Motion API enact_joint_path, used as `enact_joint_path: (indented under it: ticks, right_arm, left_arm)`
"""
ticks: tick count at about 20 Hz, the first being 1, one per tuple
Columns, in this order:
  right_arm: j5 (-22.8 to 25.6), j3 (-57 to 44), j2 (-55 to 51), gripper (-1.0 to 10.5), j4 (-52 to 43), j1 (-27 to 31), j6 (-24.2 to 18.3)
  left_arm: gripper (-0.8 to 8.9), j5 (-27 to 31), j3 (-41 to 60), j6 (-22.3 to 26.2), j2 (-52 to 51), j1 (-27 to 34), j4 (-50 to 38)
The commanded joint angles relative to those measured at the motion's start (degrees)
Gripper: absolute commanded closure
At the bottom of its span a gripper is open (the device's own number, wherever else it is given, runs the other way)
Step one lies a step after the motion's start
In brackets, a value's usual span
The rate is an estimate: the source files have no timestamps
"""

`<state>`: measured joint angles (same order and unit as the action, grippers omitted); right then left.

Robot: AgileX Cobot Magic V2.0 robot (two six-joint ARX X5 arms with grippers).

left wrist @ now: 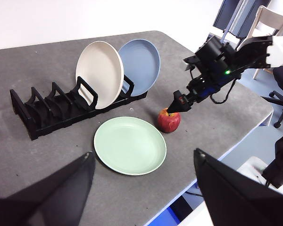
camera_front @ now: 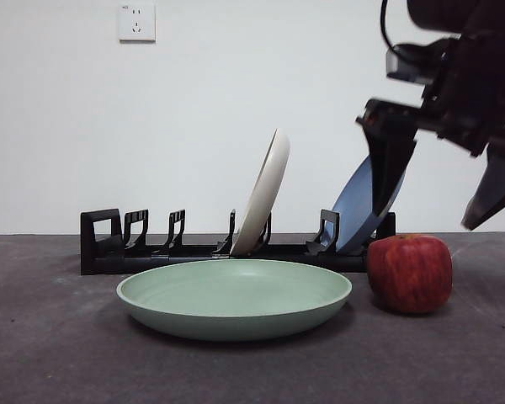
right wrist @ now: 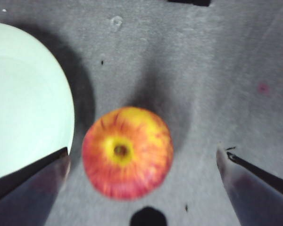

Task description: Take the green plate from the plate rack,put the plate on the table,take the apple from the table,put the apple in the plate

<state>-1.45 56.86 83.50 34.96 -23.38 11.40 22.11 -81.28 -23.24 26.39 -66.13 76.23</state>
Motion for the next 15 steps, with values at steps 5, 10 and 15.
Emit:
enact_joint_path:
  ticks: [5, 10, 15]
  right_arm:
    - [-0.02, -0.35, 4.59, 4.0, -3.28, -2.05, 0.63]
    - [1.18, -0.35, 7.43, 4.4, -3.78, -3.74, 2.12]
    - [2.43, -0.22, 8.11, 9.6, -3.61, -3.74, 2.08]
  left_arm:
    - [4.64, 0.42, 0.37, -0.79, -0.04, 0.07, -0.22]
    - [4.64, 0.44, 0.57, -1.05, 0.02, 0.07, -0.22]
    - [4.64, 0.44, 0.72, -1.2, 0.02, 0.07, -0.22]
